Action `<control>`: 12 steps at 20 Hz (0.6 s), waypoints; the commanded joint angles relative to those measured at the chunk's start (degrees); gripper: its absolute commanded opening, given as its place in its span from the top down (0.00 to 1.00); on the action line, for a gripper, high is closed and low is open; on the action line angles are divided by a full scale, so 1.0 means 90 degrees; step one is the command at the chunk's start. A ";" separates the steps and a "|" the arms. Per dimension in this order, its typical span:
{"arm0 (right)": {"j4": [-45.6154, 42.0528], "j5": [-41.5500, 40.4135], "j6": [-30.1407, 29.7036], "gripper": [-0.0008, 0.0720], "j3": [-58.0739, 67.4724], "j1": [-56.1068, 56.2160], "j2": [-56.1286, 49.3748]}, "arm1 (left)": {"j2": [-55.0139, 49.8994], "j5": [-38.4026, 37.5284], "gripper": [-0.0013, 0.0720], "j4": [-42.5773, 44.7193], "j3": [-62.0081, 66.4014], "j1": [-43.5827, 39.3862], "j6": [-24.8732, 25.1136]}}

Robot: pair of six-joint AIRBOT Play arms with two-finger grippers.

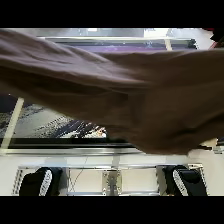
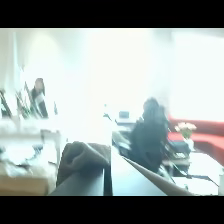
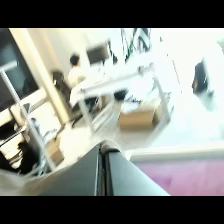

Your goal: Fold the shirts.

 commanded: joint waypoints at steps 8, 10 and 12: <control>0.0335 0.0726 -0.1333 0.95 0.0233 0.0022 -0.3842 | -0.1707 -0.4199 0.97 0.1962 -0.1370 0.0005 -0.1127; 0.0675 0.0644 -0.1586 0.95 -0.0282 0.0022 -0.4726 | -0.2008 -0.3203 0.97 0.1413 -0.3009 0.0000 -0.1093; 0.0600 0.0158 -0.1712 0.95 -0.0724 0.0119 -0.5447 | -0.2499 -0.1348 0.97 0.0945 -0.4384 -0.0012 -0.1073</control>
